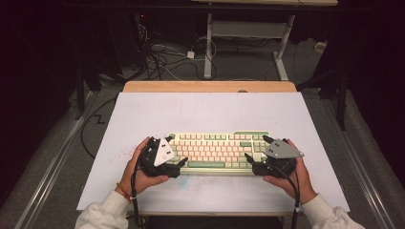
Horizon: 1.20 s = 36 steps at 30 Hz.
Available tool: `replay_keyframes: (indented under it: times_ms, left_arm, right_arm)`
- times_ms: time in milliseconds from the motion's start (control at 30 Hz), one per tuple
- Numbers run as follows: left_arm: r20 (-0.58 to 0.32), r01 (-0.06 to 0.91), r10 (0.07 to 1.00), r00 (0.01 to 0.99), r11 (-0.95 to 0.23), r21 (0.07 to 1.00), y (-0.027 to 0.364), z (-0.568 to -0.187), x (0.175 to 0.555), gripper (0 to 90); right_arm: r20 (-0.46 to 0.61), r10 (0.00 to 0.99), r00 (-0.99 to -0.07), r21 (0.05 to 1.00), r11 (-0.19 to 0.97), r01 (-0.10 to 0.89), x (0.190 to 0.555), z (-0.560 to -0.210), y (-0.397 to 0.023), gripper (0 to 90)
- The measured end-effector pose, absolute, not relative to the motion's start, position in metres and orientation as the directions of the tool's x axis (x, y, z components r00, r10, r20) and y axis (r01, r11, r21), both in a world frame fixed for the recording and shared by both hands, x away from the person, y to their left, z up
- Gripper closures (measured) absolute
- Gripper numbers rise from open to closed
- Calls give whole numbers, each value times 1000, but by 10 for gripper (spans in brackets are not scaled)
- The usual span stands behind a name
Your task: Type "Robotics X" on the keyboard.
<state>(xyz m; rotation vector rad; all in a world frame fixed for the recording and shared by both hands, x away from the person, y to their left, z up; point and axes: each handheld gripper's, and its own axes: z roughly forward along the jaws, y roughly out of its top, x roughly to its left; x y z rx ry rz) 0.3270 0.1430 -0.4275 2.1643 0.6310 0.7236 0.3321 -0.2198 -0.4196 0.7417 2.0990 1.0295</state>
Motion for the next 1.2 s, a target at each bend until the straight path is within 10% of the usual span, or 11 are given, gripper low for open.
replay_keyframes:
  times_ms: [1200]
  left_arm:
    - [319, 227, 656, 684, -607, 761, 176, -434, 301, 160]
  right_arm:
    - [-339, 754, -563, 831, 521, 197, 308, -414, -252, 182]
